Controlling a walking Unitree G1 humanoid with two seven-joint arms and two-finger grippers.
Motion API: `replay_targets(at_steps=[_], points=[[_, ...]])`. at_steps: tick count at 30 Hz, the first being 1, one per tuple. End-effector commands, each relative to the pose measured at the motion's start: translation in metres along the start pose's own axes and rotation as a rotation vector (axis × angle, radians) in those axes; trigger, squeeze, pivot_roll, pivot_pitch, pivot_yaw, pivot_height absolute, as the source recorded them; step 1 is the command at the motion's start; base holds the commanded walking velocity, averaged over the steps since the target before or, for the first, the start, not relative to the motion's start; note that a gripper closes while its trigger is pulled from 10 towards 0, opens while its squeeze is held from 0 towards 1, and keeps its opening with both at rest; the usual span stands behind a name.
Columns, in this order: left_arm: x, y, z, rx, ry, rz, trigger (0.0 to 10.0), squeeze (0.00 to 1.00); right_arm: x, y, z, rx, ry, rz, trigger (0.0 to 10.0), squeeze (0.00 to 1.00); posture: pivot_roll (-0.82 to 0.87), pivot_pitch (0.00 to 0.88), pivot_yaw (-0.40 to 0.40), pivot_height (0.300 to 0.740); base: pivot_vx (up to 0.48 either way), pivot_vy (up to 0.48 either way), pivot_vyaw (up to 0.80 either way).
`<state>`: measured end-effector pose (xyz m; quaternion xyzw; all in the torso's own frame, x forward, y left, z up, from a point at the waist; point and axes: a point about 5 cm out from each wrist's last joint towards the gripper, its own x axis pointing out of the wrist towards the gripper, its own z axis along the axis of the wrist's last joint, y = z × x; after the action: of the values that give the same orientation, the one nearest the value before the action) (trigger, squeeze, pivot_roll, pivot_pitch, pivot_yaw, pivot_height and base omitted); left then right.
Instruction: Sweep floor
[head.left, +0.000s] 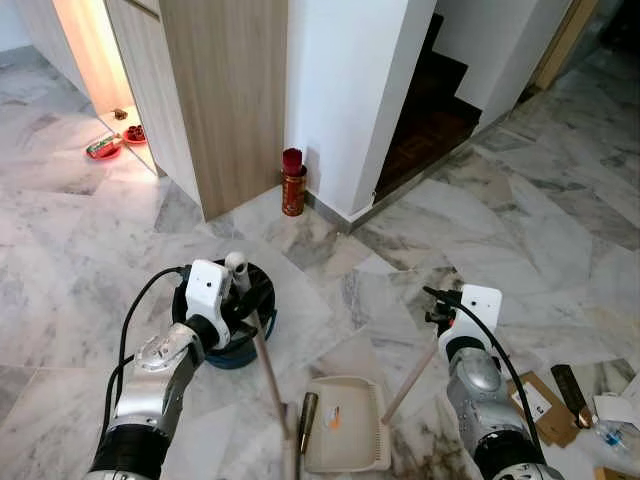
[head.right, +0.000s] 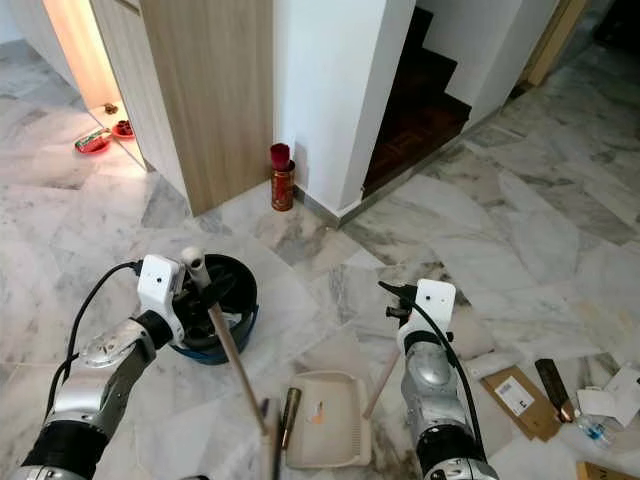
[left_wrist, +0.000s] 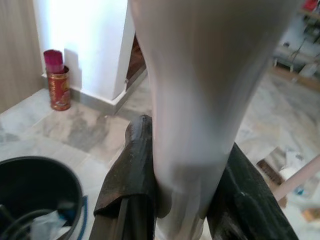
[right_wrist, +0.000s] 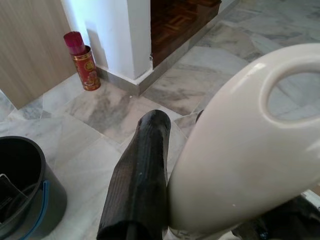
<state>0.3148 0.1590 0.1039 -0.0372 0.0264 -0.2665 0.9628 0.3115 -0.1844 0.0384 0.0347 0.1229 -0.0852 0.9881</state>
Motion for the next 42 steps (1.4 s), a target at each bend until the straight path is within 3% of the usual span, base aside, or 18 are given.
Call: replay_targets(at_steps=[1, 11, 13, 21, 35, 42], points=[[0.004, -0.002, 0.006, -0.028, -0.032, -0.026, 10.0, 0.0, 0.002, 0.002, 0.006, 0.008, -0.018, 0.007, 10.0, 0.0, 0.09, 0.11, -0.133, 0.74, 0.0, 0.0, 0.0], [0.017, -0.005, 0.015, -0.095, -0.081, -0.057, 10.0, 0.0, 0.003, 0.009, 0.01, 0.109, -0.028, 0.033, 10.0, 0.0, 0.07, 0.086, -0.118, 0.74, 0.0, 0.0, 0.0], [0.019, -0.006, 0.016, -0.099, -0.086, -0.066, 10.0, 0.0, 0.004, 0.013, 0.013, 0.224, -0.027, 0.057, 10.0, 0.0, 0.08, 0.083, -0.112, 0.74, 0.0, 0.0, 0.0], [0.013, 0.003, 0.025, -0.076, -0.119, -0.032, 10.0, 0.0, 0.007, 0.02, 0.019, 0.413, -0.029, 0.066, 10.0, 0.0, 0.11, 0.086, -0.1, 0.74, 0.0, 0.0, 0.0], [-0.017, 0.004, 0.054, 0.034, -0.19, 0.012, 10.0, 0.0, 0.008, 0.012, 0.015, 0.396, -0.026, 0.055, 10.0, 0.0, 0.17, 0.084, -0.092, 0.74, 0.0, 0.0, 0.0], [-0.028, -0.002, 0.082, 0.093, -0.26, 0.051, 10.0, 0.0, 0.009, 0.005, 0.016, 0.353, -0.035, 0.039, 10.0, 0.0, 0.19, 0.079, -0.09, 0.74, 0.0, 0.0, 0.0]])
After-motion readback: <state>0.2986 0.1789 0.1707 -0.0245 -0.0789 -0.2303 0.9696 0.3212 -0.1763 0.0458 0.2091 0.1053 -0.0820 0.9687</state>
